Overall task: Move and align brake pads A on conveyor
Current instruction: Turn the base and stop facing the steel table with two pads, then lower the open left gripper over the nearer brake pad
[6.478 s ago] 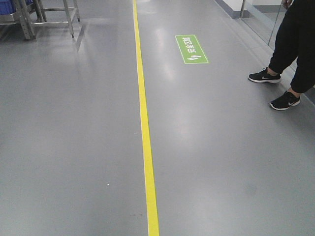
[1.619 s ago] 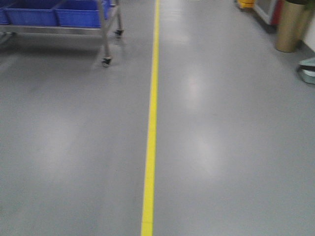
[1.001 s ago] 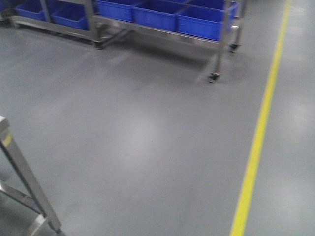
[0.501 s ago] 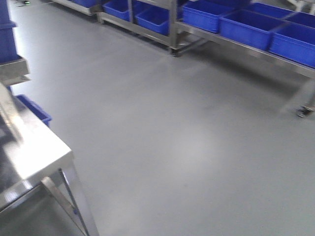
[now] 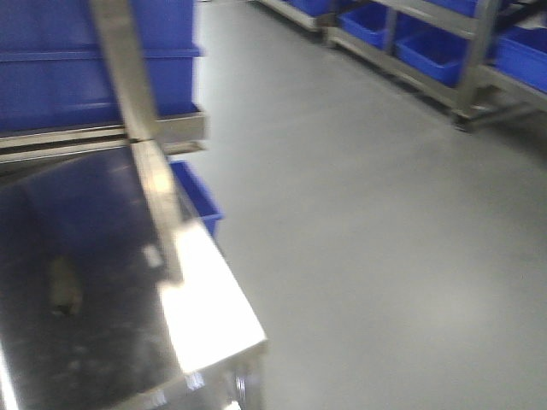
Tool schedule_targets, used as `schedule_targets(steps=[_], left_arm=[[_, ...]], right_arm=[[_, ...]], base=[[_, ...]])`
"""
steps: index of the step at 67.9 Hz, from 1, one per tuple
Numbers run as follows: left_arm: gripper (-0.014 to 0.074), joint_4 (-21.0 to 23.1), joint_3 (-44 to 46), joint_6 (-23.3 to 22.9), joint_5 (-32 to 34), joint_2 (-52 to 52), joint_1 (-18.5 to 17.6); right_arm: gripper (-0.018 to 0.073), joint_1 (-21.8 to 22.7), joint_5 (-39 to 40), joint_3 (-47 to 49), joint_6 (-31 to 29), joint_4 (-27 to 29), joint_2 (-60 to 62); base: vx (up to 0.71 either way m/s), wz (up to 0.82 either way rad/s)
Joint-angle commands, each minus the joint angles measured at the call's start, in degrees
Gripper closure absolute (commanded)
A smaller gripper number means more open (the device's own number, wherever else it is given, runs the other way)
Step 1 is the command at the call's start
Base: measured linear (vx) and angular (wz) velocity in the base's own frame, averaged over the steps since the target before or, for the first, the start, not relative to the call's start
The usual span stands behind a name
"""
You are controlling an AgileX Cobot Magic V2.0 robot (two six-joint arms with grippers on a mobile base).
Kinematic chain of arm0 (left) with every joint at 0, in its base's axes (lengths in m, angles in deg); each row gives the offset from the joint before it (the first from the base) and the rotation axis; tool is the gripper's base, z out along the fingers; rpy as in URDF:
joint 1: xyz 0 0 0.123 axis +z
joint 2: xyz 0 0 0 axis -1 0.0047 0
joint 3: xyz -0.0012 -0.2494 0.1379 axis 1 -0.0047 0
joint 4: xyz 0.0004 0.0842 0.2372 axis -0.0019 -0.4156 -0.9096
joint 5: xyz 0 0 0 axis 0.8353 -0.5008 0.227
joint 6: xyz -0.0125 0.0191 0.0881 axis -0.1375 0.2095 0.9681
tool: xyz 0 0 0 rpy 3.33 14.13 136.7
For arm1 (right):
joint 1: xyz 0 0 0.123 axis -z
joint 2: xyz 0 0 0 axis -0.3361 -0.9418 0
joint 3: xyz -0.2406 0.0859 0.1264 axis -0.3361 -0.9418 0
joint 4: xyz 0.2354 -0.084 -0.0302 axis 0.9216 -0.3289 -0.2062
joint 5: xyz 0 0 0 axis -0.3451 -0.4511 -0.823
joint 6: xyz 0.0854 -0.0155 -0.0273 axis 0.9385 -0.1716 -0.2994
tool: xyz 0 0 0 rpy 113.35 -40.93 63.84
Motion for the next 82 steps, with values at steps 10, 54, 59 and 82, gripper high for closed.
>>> schedule_targets(steps=[10, 54, 59, 82], left_arm=[[0.0136, -0.1, 1.5, 0.0, 3.4, 0.3, -0.2], [0.0136, 0.0, 1.5, 0.0, 3.4, 0.0, -0.2], [0.0136, 0.0, 1.5, 0.0, 3.4, 0.0, -0.2], [0.0136, 0.0, 1.5, 0.0, 3.4, 0.0, -0.2]], right_arm=[[-0.0033, 0.0, 4.2, 1.5, -0.2, -0.2, -0.4], [-0.0033, 0.0, 4.1, 1.5, -0.2, -0.2, -0.7], [-0.0033, 0.0, 4.1, 1.5, -0.2, -0.2, -0.7], [-0.0033, 0.0, 3.9, 1.5, -0.2, -0.2, -0.7]], base=[[0.21, 0.94], [0.12, 0.39], [0.09, 0.10], [0.09, 0.04]])
